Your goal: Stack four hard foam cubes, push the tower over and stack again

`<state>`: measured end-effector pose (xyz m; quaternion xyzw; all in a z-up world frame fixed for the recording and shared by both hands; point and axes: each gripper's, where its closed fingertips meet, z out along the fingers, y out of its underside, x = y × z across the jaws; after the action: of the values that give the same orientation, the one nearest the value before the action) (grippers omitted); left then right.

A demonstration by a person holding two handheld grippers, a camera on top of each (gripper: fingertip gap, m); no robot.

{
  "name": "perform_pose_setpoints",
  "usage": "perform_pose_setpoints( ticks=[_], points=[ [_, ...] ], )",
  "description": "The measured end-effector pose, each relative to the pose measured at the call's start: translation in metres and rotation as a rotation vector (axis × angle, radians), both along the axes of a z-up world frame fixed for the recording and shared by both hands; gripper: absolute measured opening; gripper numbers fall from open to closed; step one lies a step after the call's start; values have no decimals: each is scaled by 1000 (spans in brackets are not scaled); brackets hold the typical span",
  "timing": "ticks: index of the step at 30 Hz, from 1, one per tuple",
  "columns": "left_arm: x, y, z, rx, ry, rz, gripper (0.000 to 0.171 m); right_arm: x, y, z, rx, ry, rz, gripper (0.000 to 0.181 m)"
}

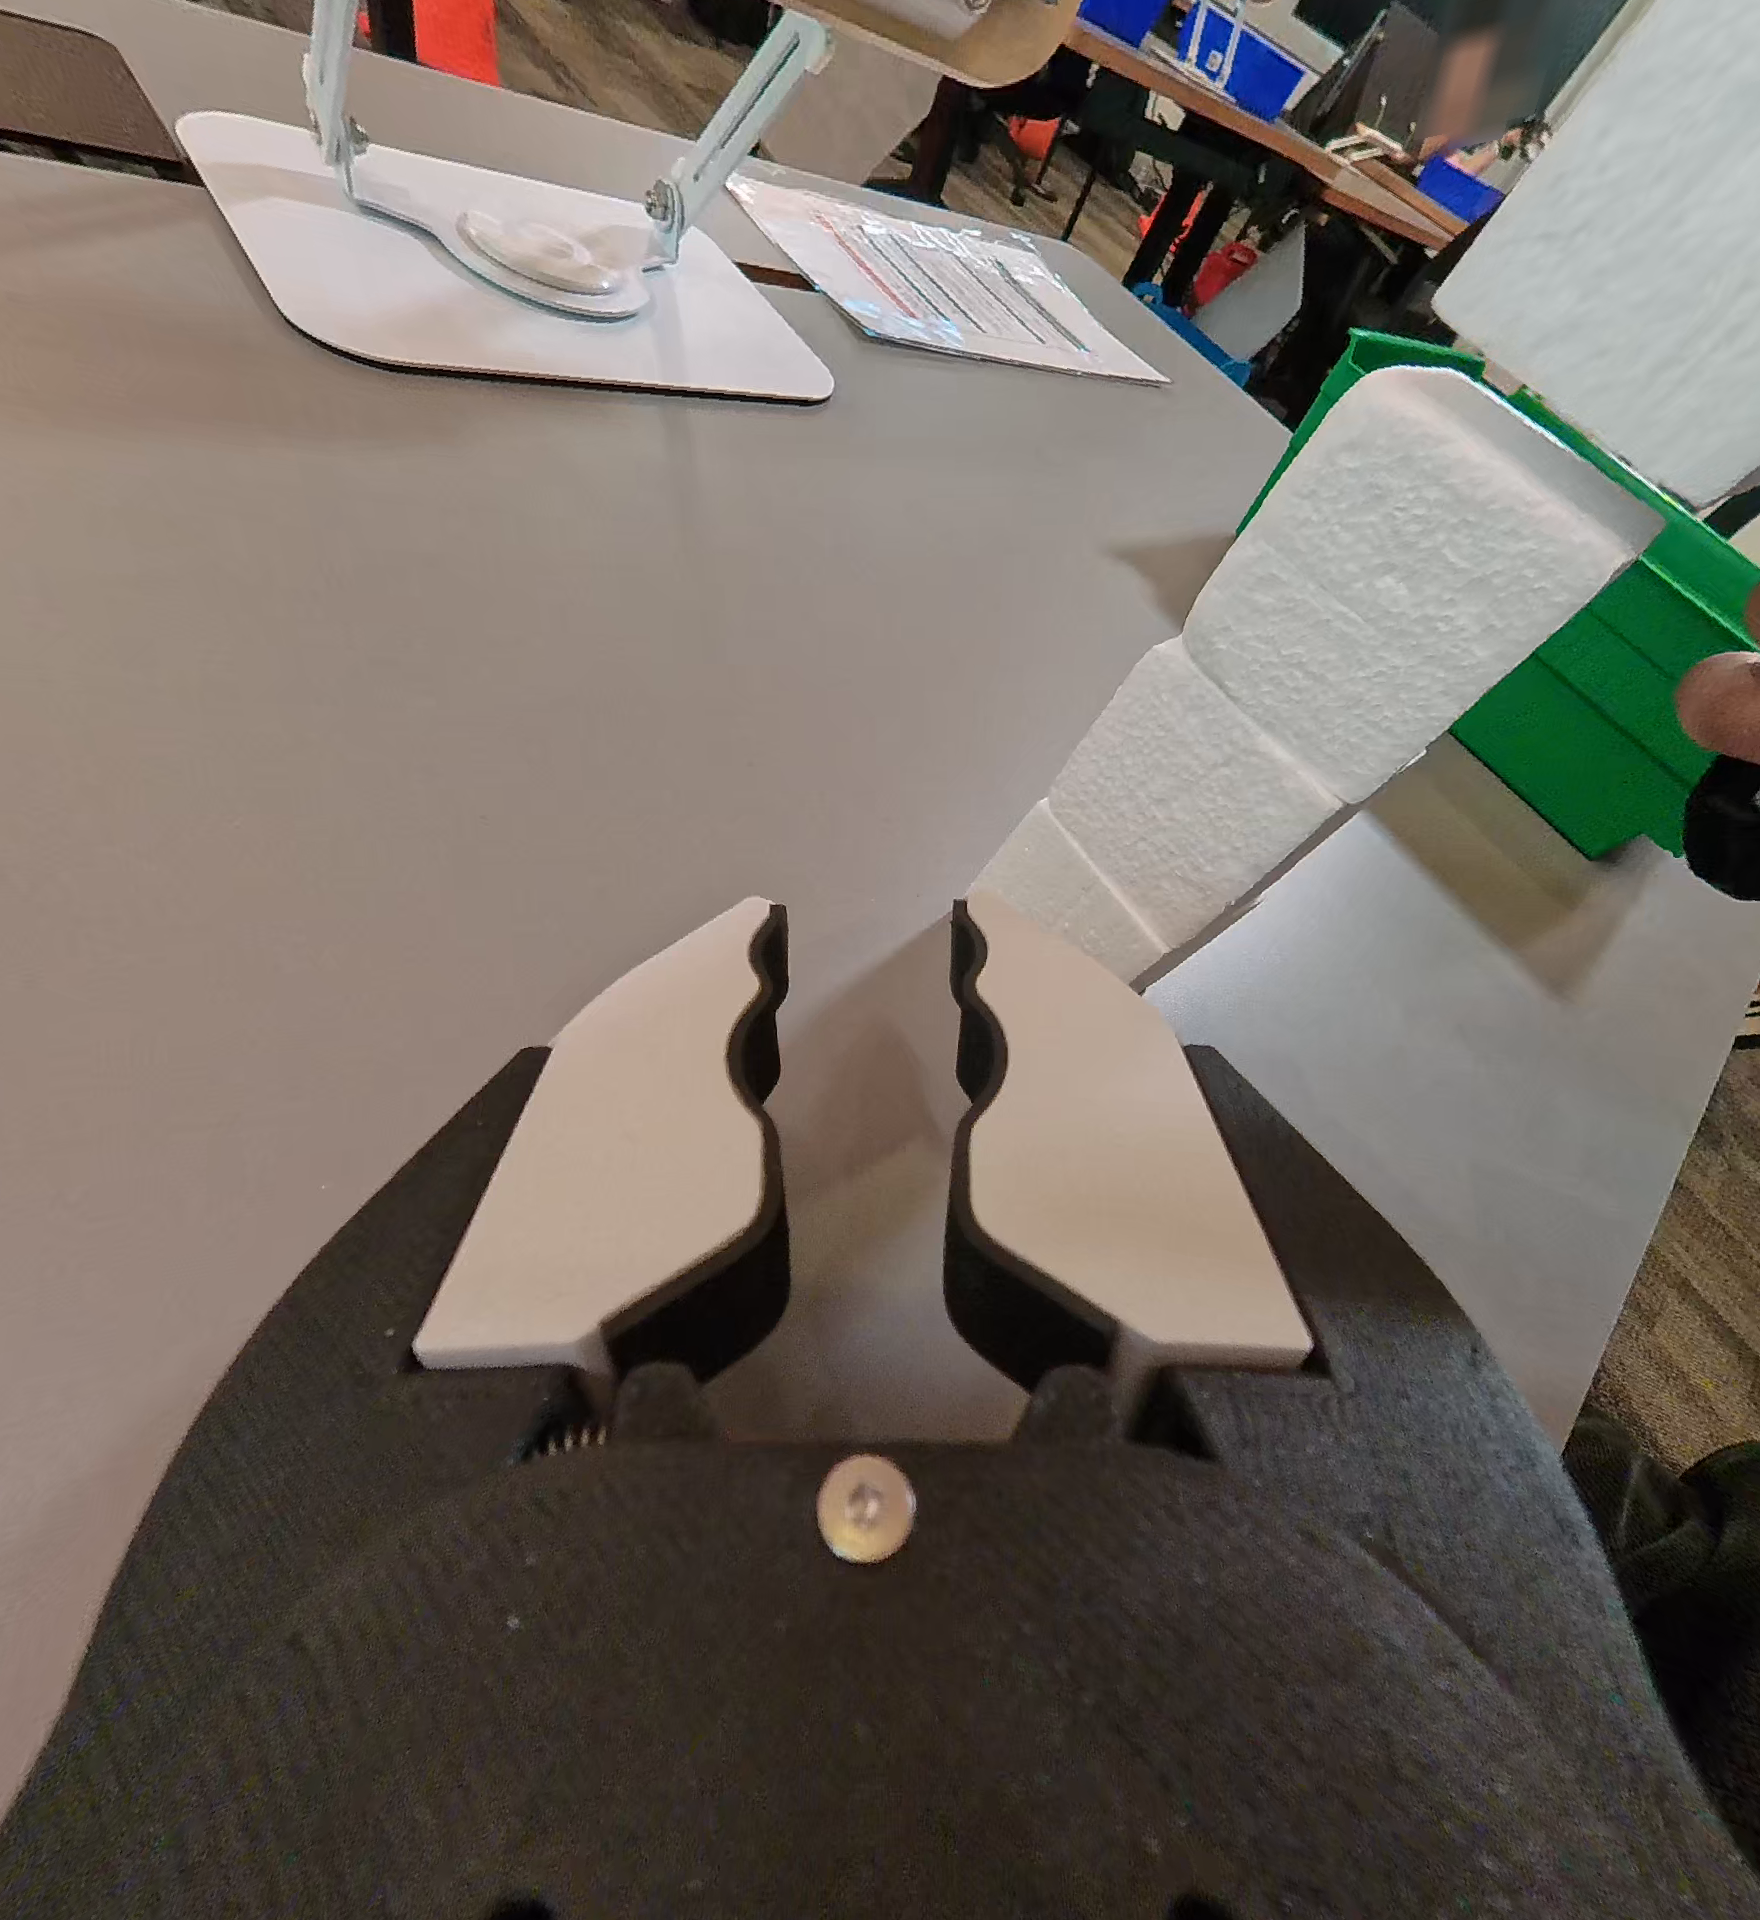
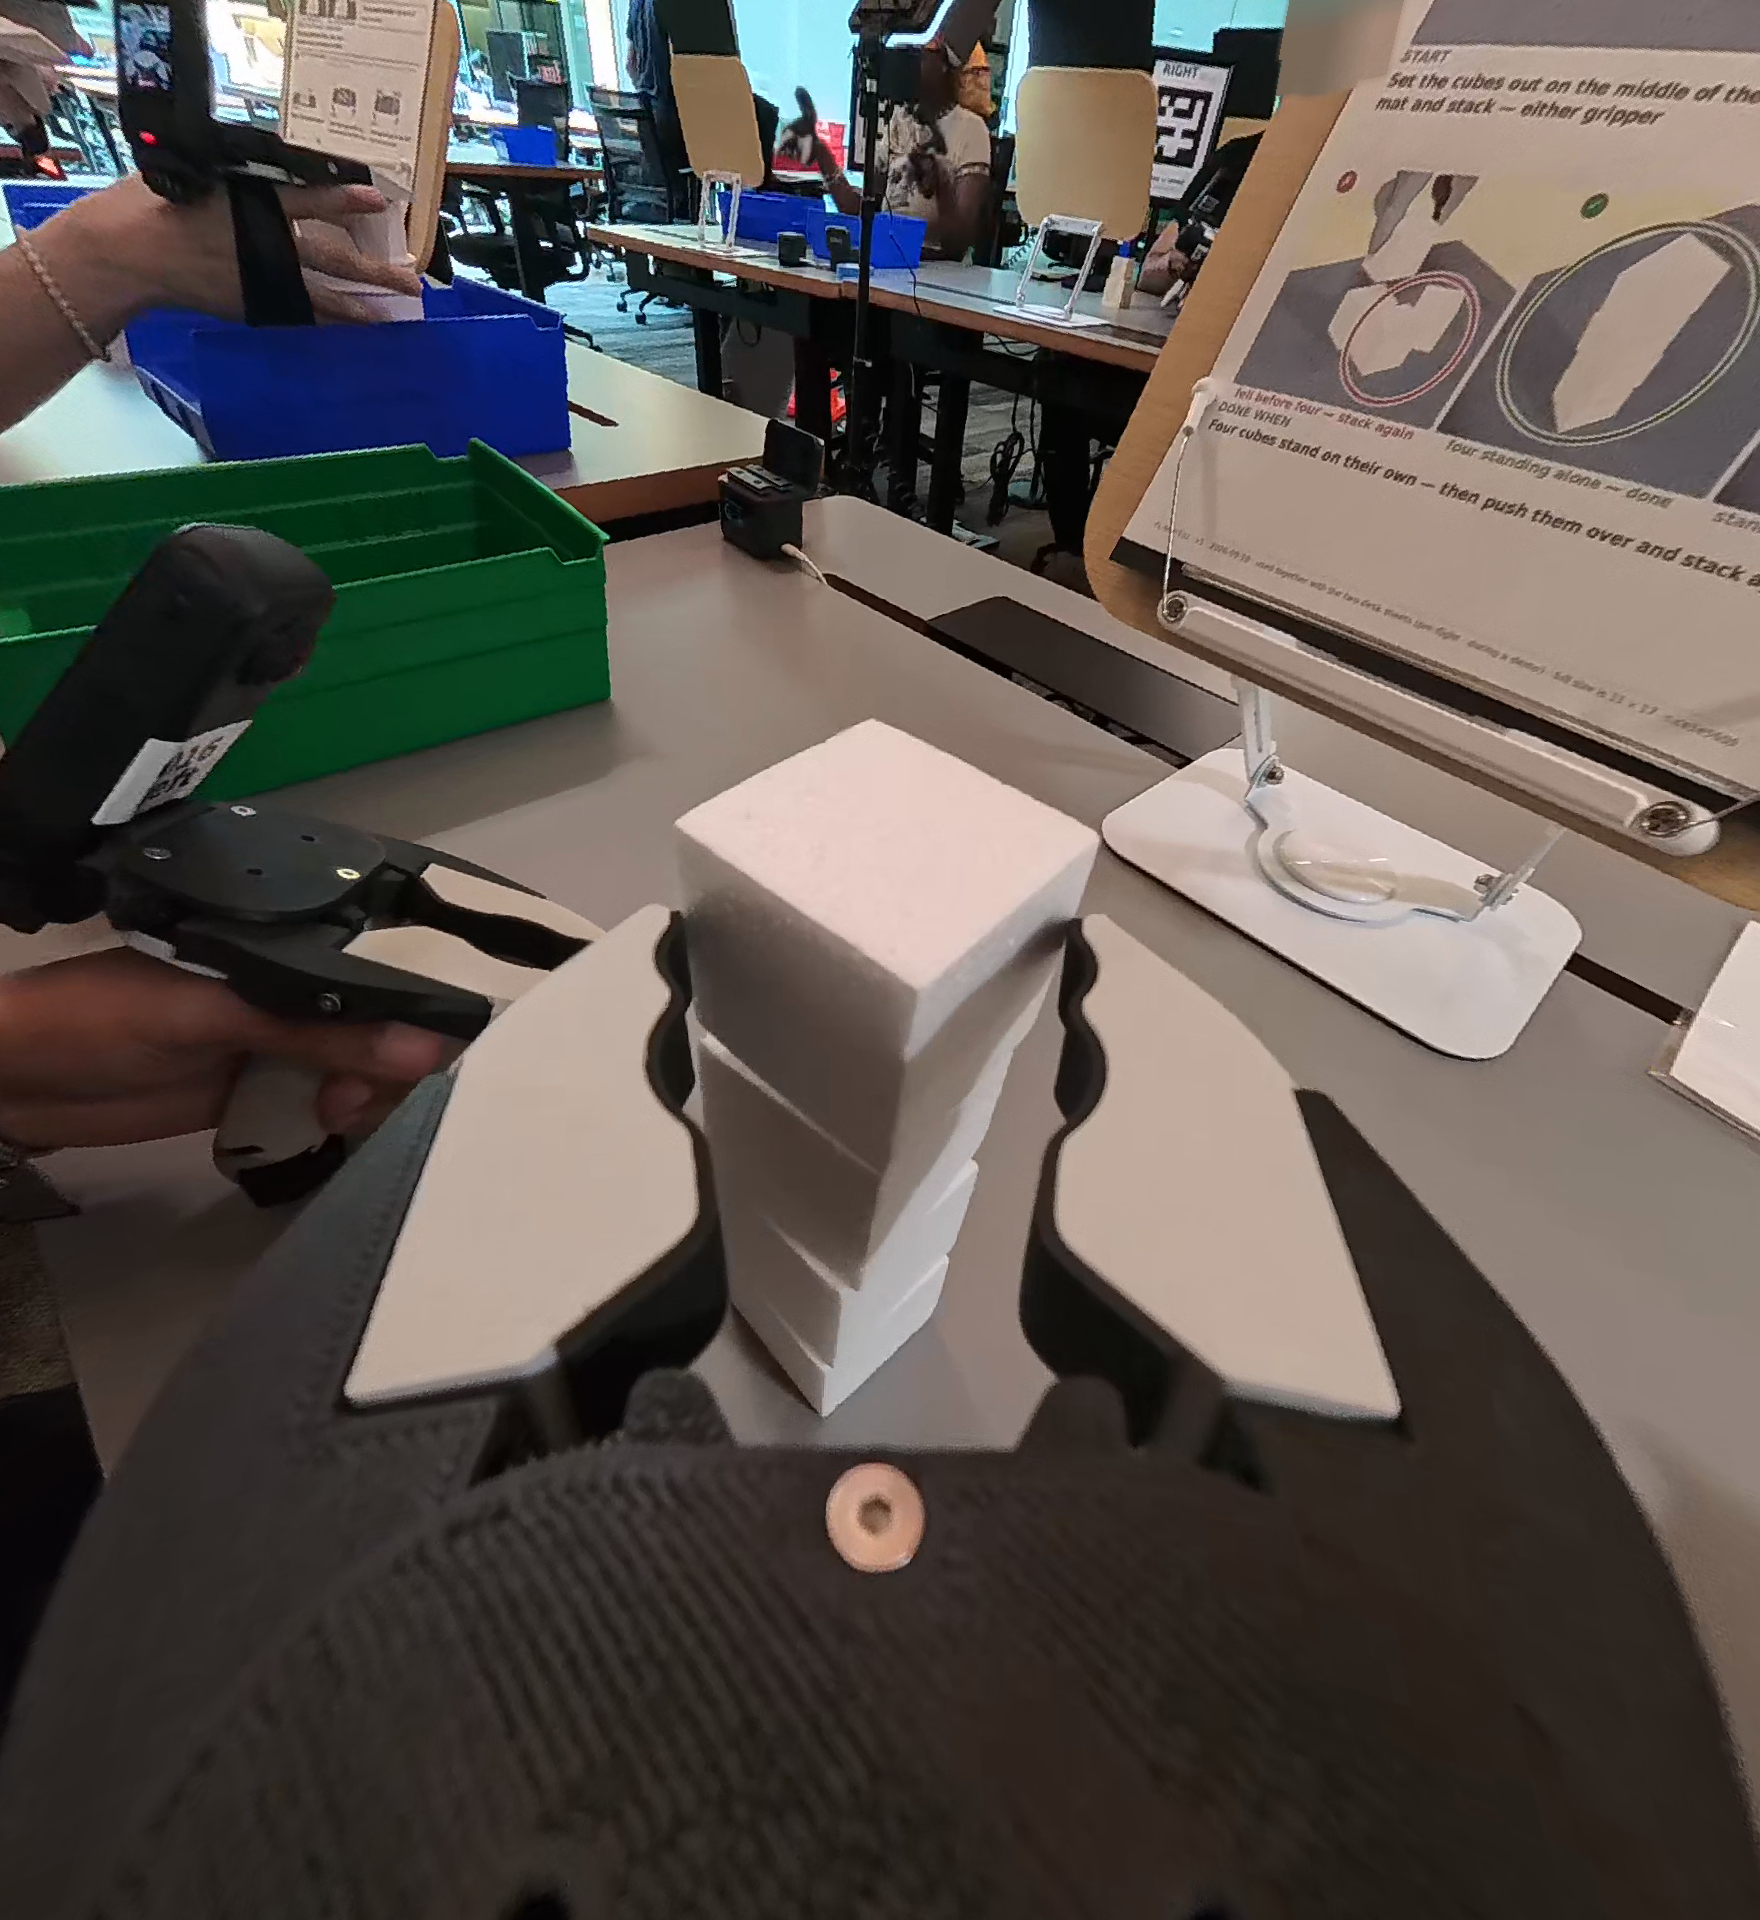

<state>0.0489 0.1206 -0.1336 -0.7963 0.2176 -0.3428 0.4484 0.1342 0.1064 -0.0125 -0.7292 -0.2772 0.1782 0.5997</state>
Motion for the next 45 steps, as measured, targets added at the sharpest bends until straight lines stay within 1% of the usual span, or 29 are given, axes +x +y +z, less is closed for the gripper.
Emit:
perform_pose_setpoints(
  ticks=[9, 34, 38, 45],
  points=[
    [0, 0, 0, -2, 0, -1, 31, -4, -1, -4, 12, -39, -3, 70],
    [0, -1, 0, -6, 0, -2, 31, -4, 1, -7, 7, -43, 5, 70],
    [0, -1, -1, -6, 0, -2, 31, -5, 1, -9, 3, -52, 10, 75],
    [0, -1, -1, -7, -1, -3, 31, -5, -2, -3, -1, -40, 26, 85]
  ],
)
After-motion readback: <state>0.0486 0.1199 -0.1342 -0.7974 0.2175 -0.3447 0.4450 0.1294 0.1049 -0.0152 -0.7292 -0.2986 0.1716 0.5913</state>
